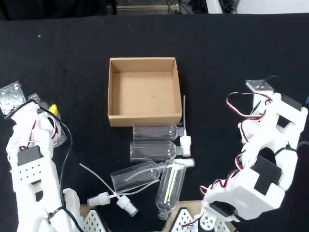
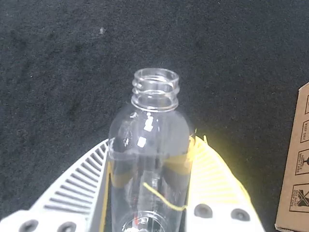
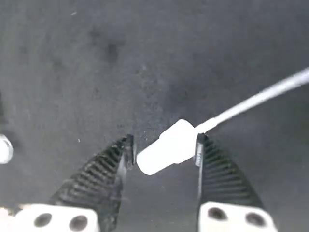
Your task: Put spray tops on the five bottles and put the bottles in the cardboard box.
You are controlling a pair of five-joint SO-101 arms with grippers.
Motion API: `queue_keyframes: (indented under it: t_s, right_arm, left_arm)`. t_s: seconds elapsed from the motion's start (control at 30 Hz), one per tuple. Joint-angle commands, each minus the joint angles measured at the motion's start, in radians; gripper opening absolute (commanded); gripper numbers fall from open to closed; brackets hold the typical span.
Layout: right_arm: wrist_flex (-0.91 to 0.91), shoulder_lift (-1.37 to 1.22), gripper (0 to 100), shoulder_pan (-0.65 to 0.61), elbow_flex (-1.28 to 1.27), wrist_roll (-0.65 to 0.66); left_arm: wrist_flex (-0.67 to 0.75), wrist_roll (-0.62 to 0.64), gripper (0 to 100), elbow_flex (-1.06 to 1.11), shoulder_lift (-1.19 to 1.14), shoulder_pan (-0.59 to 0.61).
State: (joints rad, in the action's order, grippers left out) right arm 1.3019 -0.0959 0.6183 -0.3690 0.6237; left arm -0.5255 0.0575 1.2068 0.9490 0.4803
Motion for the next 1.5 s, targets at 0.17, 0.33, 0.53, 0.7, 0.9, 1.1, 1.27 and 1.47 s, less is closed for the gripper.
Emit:
queue_keyframes:
  t_s: [0.17,0.33,0.53,0.7,0.9,1.1,1.27,1.47]
  right_arm:
    - [0.141,0.044,30.7,0.026,0.136,0.626]
    - [0.138,0.028,33.6,0.106,0.074,1.324]
    - [0.021,-0.019,33.6,0.15,0.044,1.482]
    - [-0.046,-0.114,33.5,0.16,0.03,1.479]
    - [0.038,-0.117,24.3,0.13,0.065,1.349]
    - [0.032,-0.124,1.6,0.072,0.064,0.81]
    - [0.038,-0.117,6.2,0.06,0.07,0.181]
    - [0.037,-0.117,27.3,0.058,0.068,0.238]
  left_arm:
    - [0.018,0.006,3,-0.007,0.04,-0.005]
    - [0.018,0.006,3,-0.007,0.04,-0.007]
    - [0.018,0.006,3,-0.007,0.04,-0.004]
    - [0.021,0.006,3,-0.007,0.04,-0.007]
    - [0.023,0.006,3,-0.007,0.04,-0.01]
    - [0.021,0.006,3,-0.007,0.04,-0.005]
    - [0.021,0.006,3,-0.007,0.04,-0.01]
    - [0.018,0.006,3,-0.007,0.04,-0.005]
